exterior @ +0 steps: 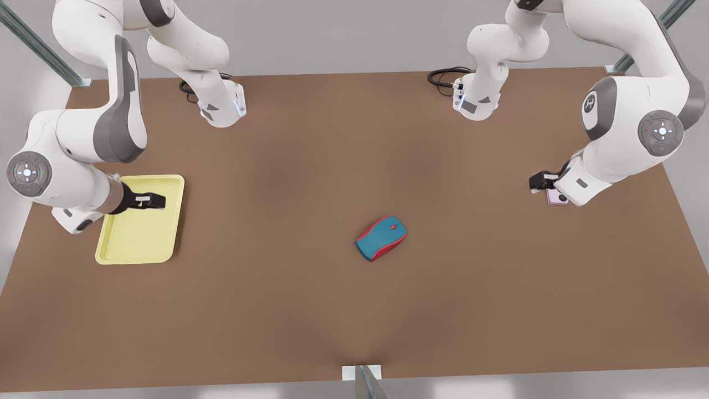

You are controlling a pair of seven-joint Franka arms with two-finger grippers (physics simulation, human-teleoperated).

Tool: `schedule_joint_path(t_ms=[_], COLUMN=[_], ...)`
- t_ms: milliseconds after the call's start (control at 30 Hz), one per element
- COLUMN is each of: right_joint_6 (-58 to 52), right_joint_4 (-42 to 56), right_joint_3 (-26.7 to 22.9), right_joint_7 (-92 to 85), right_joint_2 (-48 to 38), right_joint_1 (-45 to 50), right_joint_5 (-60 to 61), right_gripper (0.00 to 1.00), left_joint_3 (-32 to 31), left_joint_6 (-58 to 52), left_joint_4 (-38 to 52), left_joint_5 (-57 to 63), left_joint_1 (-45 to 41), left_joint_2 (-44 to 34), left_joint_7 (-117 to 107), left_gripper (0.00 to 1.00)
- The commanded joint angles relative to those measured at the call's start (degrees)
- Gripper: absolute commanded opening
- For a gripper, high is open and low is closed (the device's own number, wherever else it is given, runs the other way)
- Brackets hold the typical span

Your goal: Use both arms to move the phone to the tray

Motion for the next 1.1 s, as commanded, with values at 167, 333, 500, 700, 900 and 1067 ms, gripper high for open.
schedule_joint_path(t_ms=[167, 333, 500, 700, 900, 1067], right_joint_6=[2.4, 2.4, 2.3, 2.3, 2.3, 2.3], right_joint_4=[0.0, 0.0, 0.0, 0.0, 0.0, 0.0], right_joint_3=[0.0, 0.0, -0.1, -0.1, -0.1, -0.1], right_joint_7=[0.6, 0.6, 0.7, 0.7, 0.6, 0.6], right_joint_2=[-0.1, -0.1, -0.1, -0.1, -0.1, -0.1], right_joint_1=[0.0, 0.0, 0.0, 0.0, 0.0, 0.0], right_joint_5=[0.0, 0.0, 0.0, 0.0, 0.0, 0.0], right_gripper=[1.00, 1.00, 1.00, 1.00, 1.00, 1.00], left_joint_3=[6.6, 10.6, 10.8, 10.8, 12.4, 12.4], left_joint_6=[29.2, 49.2, 56.5, 64.0, 64.0, 65.4], left_joint_4=[-31.4, -44.7, -47.6, -49.8, -50.5, -50.8], left_joint_5=[1.0, 1.0, 1.0, 1.0, 1.4, 1.0], left_joint_1=[4.4, 8.2, 14.9, 16.9, 18.1, 19.5], left_joint_2=[0.6, 2.0, 5.5, 8.8, 8.9, 11.0], left_joint_7=[7.9, 20.4, 32.5, 35.3, 44.7, 44.7], left_gripper=[1.00, 1.00, 1.00, 1.00, 1.00, 1.00])
